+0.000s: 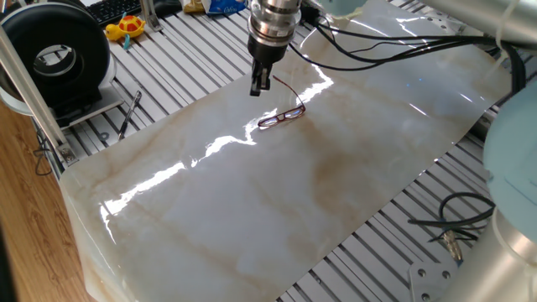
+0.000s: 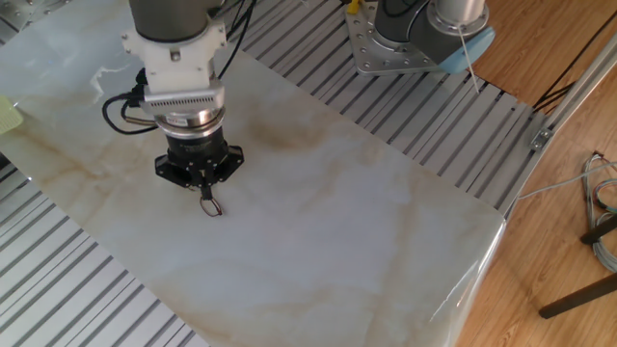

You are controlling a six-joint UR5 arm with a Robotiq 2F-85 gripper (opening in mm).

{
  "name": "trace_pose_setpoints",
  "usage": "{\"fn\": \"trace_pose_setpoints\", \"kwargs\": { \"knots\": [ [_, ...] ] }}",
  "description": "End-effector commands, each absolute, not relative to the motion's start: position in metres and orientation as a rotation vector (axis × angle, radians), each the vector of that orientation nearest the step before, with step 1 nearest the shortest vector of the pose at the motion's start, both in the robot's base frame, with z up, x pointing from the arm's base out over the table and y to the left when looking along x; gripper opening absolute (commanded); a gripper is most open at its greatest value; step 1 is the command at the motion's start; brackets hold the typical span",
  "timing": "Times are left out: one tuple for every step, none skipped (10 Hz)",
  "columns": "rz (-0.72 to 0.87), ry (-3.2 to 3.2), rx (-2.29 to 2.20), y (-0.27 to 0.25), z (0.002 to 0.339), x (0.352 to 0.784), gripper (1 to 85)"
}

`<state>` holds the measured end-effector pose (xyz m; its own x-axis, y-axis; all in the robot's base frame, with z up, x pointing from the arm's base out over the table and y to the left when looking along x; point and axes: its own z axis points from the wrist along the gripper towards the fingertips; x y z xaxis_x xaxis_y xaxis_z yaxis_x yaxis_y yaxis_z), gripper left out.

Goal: Unfold the leg of the glasses (with one hand)

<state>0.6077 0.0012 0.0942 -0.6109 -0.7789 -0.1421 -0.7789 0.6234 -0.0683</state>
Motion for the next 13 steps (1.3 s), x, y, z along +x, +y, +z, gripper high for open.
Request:
{"fn": "trace_pose_setpoints", "kwargs": {
  "knots": [
    [-0.007,2.735,-1.286,-0.003,0.085,0.606,1.3],
    [-0.004,2.759,-1.242,-0.003,0.085,0.605,1.3],
    [-0.026,2.766,-1.226,-0.007,0.085,0.607,1.3],
    [-0.044,2.758,-1.248,-0.01,0.085,0.607,1.3],
    [-0.046,2.741,-1.289,-0.01,0.085,0.607,1.3],
    [-0.055,2.721,-1.337,-0.012,0.083,0.608,1.3],
    [-0.091,2.699,-1.382,-0.02,0.085,0.611,1.3],
    [-0.077,2.676,-1.411,-0.02,0.083,0.613,1.3],
    [-0.06,2.678,-1.403,-0.016,0.081,0.613,1.3],
    [-0.044,2.703,-1.358,-0.014,0.084,0.61,1.3],
    [-0.039,2.74,-1.309,-0.015,0.084,0.607,1.3],
    [-0.068,2.77,-1.274,-0.021,0.084,0.607,1.3],
    [-0.082,2.798,-1.233,-0.024,0.084,0.605,1.3]
  ]
}}
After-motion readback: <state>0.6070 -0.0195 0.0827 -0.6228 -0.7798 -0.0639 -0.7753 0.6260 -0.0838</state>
